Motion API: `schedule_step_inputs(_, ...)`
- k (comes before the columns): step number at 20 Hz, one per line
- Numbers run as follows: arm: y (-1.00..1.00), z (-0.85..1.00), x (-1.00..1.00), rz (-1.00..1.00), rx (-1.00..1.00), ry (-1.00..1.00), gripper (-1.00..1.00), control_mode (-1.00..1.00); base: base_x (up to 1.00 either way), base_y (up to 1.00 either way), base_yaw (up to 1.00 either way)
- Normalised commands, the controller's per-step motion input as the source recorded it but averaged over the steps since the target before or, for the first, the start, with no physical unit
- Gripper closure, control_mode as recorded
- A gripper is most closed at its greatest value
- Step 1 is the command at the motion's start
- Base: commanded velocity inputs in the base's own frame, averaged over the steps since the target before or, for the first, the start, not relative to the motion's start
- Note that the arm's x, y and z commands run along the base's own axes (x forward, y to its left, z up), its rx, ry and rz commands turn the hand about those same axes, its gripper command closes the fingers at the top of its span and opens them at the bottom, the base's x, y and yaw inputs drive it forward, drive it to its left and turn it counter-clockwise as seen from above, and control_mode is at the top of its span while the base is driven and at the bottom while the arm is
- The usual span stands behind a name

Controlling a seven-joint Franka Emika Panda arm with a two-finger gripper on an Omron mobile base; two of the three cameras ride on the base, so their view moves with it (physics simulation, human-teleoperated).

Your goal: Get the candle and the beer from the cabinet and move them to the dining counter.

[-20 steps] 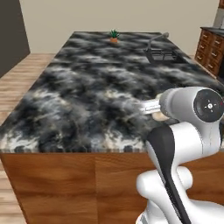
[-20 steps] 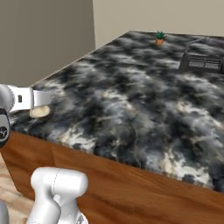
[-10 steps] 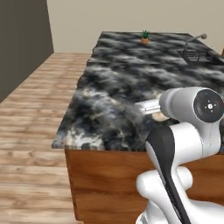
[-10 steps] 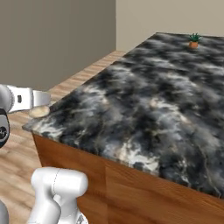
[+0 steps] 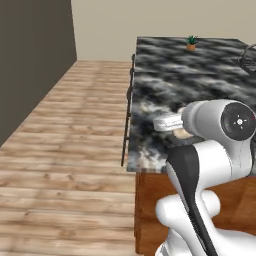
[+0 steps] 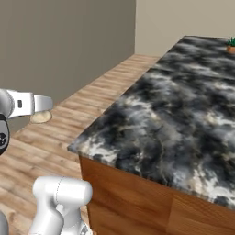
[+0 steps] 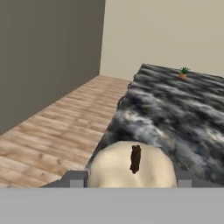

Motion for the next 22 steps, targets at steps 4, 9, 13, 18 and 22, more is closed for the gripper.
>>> schedule_step_inputs(4, 0.0, 0.0, 0.0, 0.0, 0.0, 0.0, 1.0, 1.0, 0.26, 0.85, -0.06)
schedule_step_inputs(9, 0.0, 0.0, 0.0, 0.0, 0.0, 0.0, 1.0, 1.0, 0.36, 0.8, -0.16)
schedule_step_inputs(13, 0.0, 0.0, 0.0, 0.0, 0.0, 0.0, 1.0, 1.0, 0.43, 0.67, -0.22)
schedule_step_inputs(18, 0.0, 0.0, 0.0, 0.0, 0.0, 0.0, 1.0, 1.0, 0.44, 0.36, -0.28)
schedule_step_inputs(22, 0.0, 0.0, 0.0, 0.0, 0.0, 0.0, 1.0, 1.0, 0.49, 0.29, -0.35)
